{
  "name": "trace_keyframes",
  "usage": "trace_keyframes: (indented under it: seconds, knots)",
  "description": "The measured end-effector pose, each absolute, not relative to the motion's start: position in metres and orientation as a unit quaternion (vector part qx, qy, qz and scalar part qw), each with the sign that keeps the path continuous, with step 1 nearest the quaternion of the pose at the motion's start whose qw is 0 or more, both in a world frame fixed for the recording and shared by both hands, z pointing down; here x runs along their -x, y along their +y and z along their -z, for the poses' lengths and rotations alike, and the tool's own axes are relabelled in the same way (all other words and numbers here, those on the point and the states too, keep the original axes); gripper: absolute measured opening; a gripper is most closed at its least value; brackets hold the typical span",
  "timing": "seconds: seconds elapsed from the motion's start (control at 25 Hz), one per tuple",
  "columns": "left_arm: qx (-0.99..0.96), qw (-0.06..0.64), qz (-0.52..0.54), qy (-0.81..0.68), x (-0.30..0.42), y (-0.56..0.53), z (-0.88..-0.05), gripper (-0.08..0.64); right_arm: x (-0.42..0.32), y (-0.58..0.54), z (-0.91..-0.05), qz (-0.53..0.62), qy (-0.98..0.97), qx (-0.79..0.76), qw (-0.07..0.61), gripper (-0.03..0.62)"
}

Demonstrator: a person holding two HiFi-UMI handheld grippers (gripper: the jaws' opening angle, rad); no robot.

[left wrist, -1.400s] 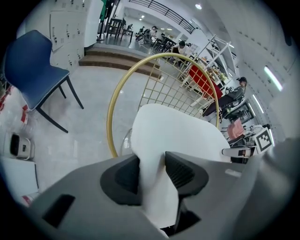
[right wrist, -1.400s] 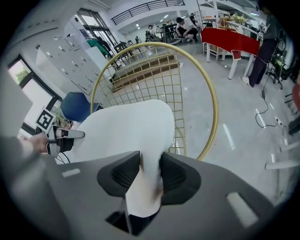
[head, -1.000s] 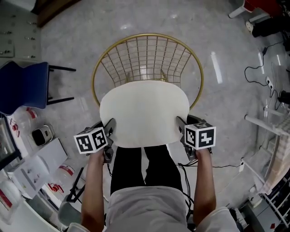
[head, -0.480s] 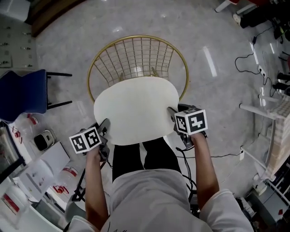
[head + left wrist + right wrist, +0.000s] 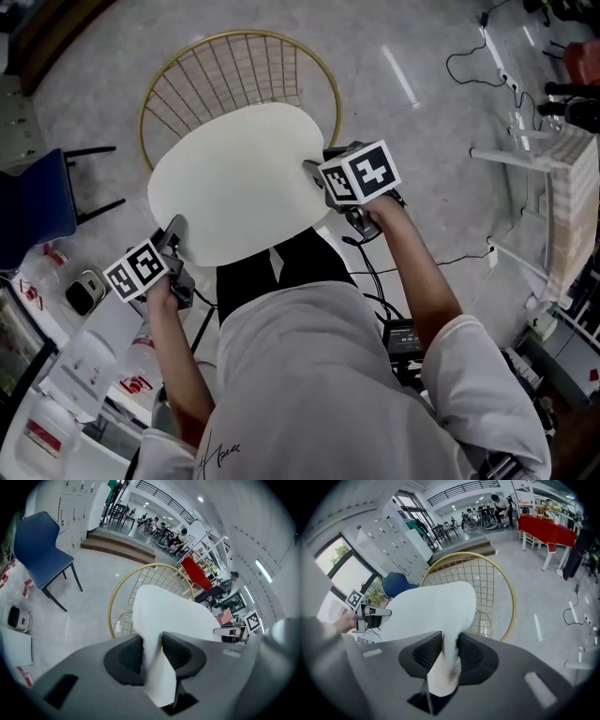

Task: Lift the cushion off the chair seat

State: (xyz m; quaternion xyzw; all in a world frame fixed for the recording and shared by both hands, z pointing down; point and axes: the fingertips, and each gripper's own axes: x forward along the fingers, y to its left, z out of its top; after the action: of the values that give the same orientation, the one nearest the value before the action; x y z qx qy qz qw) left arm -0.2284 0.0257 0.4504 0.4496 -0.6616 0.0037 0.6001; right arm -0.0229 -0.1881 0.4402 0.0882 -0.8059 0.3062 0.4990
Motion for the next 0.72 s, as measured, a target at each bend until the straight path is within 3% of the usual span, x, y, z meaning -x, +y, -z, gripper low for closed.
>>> trace_keyframes:
  seconds: [0.72]
  knots:
    - [-0.482,0.568,0.023,-0.667,0.195,0.049,-0.382,0.113,-0.008,-0.166,-0.367,-0.292,-0.827,-0.061,0.477,0.103]
